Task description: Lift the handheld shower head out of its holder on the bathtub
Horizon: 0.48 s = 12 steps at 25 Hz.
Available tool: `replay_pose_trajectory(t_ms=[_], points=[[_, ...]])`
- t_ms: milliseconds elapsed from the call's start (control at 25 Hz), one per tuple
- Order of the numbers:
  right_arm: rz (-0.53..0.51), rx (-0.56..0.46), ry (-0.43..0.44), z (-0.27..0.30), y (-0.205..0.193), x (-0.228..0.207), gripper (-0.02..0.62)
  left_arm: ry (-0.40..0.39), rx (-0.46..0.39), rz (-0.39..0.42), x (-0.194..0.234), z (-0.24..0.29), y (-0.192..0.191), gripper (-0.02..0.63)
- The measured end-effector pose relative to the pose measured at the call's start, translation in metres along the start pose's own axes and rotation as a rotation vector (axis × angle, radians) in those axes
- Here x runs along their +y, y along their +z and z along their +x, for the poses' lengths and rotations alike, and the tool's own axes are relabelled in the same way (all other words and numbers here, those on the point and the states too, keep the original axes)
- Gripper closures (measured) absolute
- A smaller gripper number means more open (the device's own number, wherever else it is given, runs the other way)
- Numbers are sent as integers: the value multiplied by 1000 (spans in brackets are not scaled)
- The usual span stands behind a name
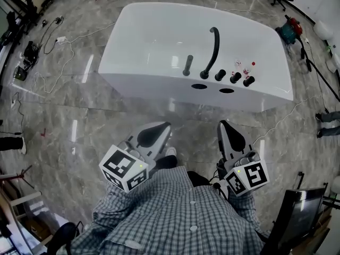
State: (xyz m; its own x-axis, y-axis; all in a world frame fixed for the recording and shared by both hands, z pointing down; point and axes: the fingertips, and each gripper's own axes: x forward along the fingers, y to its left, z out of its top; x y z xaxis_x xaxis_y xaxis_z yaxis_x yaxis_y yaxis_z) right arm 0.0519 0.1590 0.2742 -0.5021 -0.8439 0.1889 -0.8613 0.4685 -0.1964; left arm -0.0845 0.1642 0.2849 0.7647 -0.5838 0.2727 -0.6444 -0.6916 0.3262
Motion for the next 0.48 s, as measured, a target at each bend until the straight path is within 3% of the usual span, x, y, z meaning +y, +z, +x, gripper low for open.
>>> replay_pose_trajectory(t_ms=[480], points=[[1,3,-48,37,3,0,581,-38,15,-3,41,9,4,597]])
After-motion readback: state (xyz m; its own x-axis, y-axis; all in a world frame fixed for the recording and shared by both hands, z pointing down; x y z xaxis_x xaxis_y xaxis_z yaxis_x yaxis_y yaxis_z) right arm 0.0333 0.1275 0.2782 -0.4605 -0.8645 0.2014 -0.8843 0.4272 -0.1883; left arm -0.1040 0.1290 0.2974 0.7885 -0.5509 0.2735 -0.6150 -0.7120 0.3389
